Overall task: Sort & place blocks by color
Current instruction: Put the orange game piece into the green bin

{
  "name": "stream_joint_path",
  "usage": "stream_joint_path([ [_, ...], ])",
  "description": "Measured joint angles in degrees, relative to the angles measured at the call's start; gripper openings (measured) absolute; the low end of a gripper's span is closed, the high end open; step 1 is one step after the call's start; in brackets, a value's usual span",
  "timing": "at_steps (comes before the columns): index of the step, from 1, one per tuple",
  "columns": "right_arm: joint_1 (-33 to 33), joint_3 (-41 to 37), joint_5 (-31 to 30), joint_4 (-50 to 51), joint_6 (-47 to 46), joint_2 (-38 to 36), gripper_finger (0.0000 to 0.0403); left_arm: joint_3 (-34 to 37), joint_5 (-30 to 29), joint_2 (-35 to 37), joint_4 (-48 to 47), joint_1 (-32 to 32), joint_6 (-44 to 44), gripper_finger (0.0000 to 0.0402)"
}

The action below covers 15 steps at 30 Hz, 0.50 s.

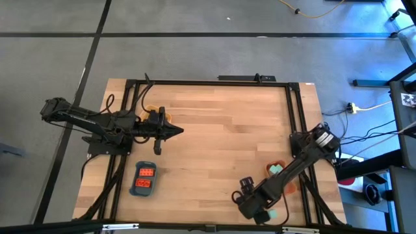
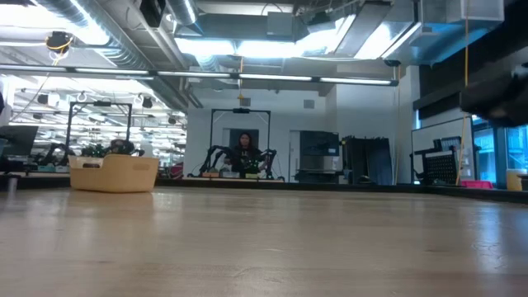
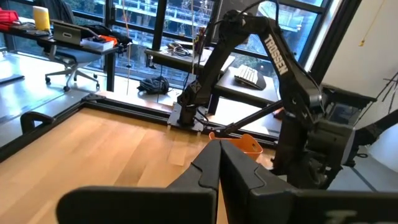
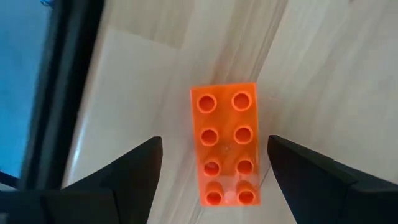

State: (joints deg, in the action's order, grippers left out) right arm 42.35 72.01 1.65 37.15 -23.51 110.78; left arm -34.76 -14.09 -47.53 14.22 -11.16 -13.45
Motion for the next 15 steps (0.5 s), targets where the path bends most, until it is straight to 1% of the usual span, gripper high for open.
stream_joint_path([
  [11,0.0,0.3,-1.1,0.1,0.0,2.7,0.0292,0.0,0.0,0.0,0.0,0.0,0.1,0.0000],
  [13,0.1,0.3,-2.4,0.3,0.0,2.8,0.0280,0.0,0.0,0.0,0.0,0.0,0.1,0.0000],
  [15,0.1,0.2,-3.5,0.6,0.0,2.8,0.0257,0.0,0.0,0.0,0.0,0.0,0.1,0.0000],
])
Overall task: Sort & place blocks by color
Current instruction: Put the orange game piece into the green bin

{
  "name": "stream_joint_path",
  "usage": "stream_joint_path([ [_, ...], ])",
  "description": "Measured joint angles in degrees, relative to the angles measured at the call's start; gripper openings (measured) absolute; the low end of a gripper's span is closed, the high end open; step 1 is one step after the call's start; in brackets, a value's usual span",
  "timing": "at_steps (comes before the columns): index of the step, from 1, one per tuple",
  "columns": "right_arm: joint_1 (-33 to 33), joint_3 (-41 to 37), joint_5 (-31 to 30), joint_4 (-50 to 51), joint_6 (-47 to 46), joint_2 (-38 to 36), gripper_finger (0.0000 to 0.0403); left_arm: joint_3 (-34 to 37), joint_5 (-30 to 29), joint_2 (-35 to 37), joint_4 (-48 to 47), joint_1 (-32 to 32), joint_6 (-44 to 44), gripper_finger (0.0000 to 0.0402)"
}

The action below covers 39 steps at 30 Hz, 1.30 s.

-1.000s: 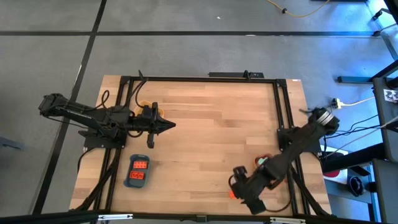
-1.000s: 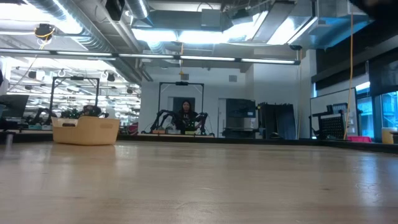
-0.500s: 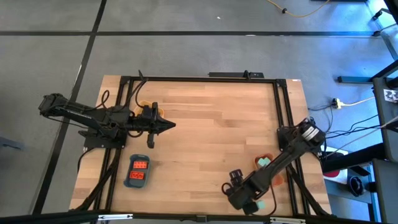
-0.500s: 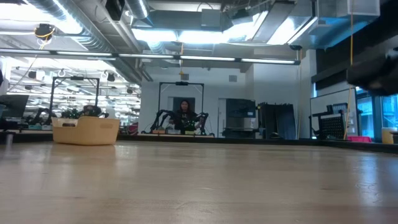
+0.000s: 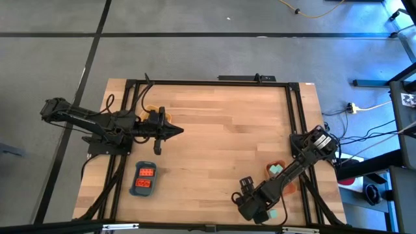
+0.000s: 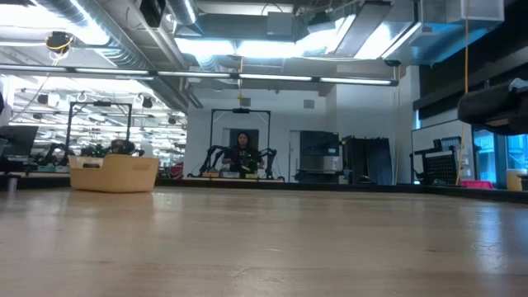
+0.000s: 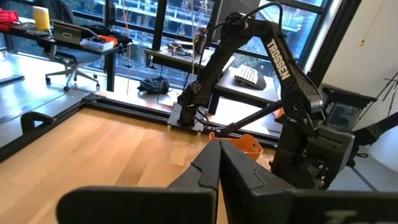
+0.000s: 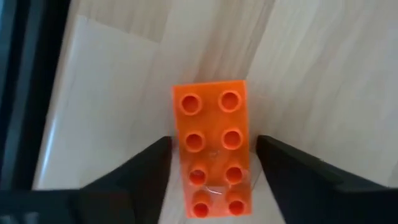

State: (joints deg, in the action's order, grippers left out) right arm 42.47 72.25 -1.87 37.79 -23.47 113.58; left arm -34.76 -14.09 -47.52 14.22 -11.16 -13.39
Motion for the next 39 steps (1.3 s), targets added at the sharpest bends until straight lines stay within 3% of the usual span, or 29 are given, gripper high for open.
stream_joint_path([
  [6,-0.2,-0.1,-0.6,2.1,3.6,-0.3,0.0140,0.0,0.0,1.3,-0.2,0.0,0.2,0.0000],
  [10,-1.5,-0.6,0.5,8.5,7.3,-2.4,0.0143,0.0,0.0,3.5,-0.2,0.0,0.5,0.0000],
  [14,-5.1,-3.8,1.2,6.7,6.3,-8.2,0.0143,0.0,-0.4,5.3,-1.1,0.0,1.9,0.0000],
  [18,-10.7,-12.0,1.5,-5.2,1.9,-16.9,0.0143,-0.1,-0.9,6.7,-1.9,0.0,2.0,0.0000],
  [23,-18.7,-24.4,-1.9,-32.4,-4.3,-28.2,0.0143,-0.1,-0.9,7.1,-2.9,0.0,2.0,0.0000],
  [29,-28.1,-31.2,-8.1,-63.3,-4.4,-32.1,0.0143,0.0,-0.9,6.8,-3.3,0.0,2.0,0.0000],
  [32,-31.8,-30.1,-8.2,-69.9,-1.6,-31.9,0.0143,-0.1,-0.9,5.4,-3.2,0.3,2.1,0.0000],
  [39,-35.7,-25.5,-4.2,-69.3,3.5,-31.9,0.0143,0.0,-2.4,2.0,-2.9,1.9,2.4,0.0002],
])
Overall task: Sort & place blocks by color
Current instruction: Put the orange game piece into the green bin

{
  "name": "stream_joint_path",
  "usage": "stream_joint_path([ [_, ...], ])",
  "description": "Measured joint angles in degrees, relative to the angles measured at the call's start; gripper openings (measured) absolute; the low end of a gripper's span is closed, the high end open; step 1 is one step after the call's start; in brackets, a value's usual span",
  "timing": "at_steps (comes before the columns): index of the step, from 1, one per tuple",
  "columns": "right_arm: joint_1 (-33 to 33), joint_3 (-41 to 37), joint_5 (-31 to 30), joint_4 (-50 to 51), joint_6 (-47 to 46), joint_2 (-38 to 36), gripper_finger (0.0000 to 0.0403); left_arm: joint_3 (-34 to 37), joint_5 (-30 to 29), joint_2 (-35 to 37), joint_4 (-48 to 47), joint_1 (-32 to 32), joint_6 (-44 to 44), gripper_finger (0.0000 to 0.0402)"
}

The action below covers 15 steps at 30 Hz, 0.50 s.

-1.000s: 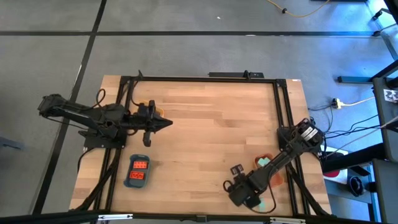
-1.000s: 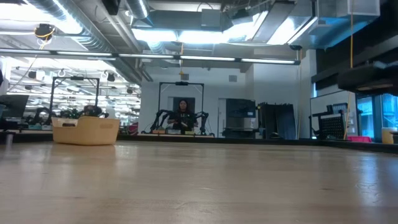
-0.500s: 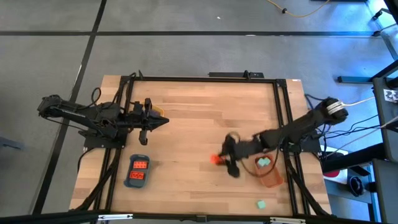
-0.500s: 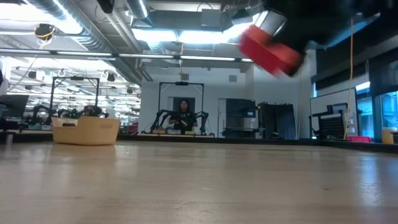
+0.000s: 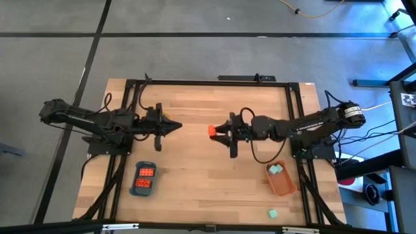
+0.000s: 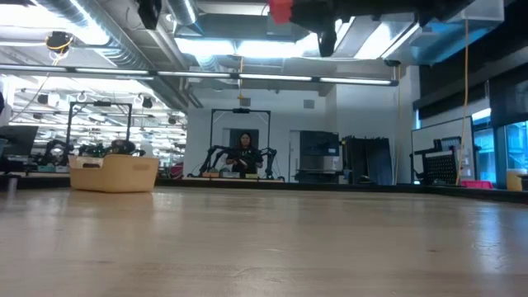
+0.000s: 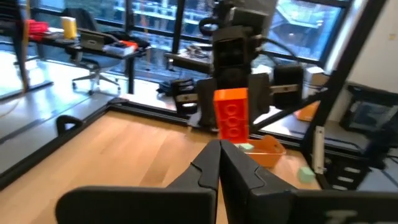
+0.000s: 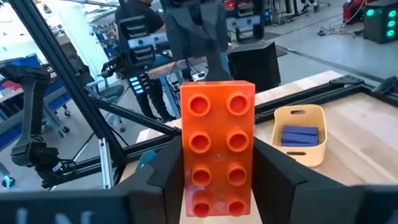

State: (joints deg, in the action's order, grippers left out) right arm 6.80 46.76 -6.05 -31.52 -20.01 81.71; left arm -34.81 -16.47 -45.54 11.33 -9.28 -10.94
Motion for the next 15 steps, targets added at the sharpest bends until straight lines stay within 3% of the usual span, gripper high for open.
stream_joint_path([
  [5,-0.1,0.9,0.2,0.2,1.1,0.0,0.0143,0.0,-1.2,-1.8,1.7,0.0,-0.1,0.0043],
  [15,-0.1,0.9,1.3,0.3,2.2,0.0,0.0143,0.0,0.6,-6.6,10.0,0.0,-4.0,0.0184],
])
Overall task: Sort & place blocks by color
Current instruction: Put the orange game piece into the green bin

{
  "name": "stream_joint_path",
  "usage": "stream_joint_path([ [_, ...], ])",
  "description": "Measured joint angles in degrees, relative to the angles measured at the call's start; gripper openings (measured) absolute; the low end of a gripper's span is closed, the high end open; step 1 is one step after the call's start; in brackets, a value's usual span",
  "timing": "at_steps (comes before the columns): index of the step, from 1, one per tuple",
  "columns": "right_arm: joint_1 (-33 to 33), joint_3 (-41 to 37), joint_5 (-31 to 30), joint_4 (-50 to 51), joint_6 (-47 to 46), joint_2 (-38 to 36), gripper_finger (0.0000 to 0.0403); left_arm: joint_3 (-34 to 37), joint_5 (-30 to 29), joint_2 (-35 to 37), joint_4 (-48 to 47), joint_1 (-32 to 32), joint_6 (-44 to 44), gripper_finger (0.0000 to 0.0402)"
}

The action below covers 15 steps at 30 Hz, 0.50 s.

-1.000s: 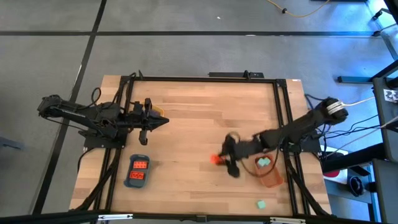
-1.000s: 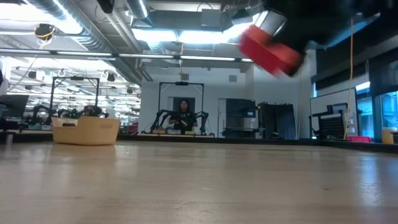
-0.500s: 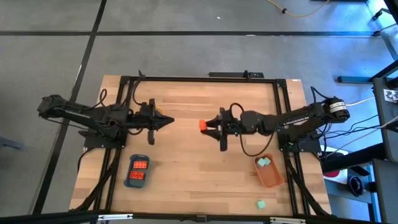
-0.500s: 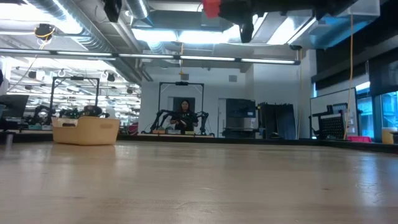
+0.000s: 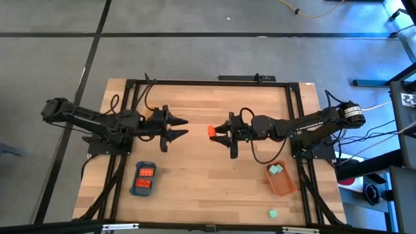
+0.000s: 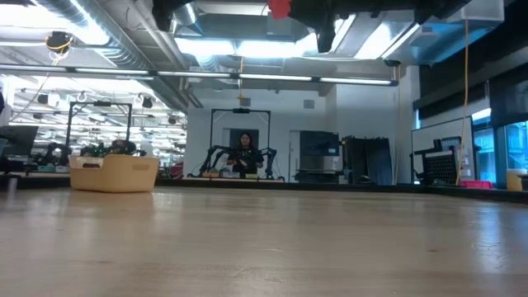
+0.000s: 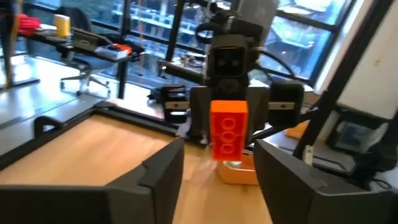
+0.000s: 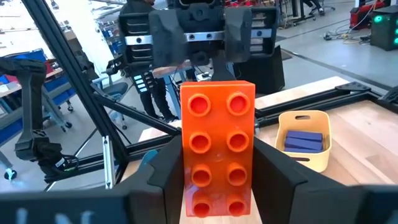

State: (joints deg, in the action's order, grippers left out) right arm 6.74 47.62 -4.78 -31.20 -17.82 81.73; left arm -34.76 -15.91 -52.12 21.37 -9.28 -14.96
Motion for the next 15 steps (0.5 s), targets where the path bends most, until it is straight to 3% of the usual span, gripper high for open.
stream_joint_path([
  [6,0.0,0.0,0.0,-0.3,0.0,0.0,0.0143,-0.5,2.6,-5.7,5.8,0.0,-3.0,0.0217],
  [15,0.0,0.0,0.5,-1.4,-0.1,0.0,0.0143,-12.1,0.3,-19.8,3.0,0.2,4.3,0.0222],
])
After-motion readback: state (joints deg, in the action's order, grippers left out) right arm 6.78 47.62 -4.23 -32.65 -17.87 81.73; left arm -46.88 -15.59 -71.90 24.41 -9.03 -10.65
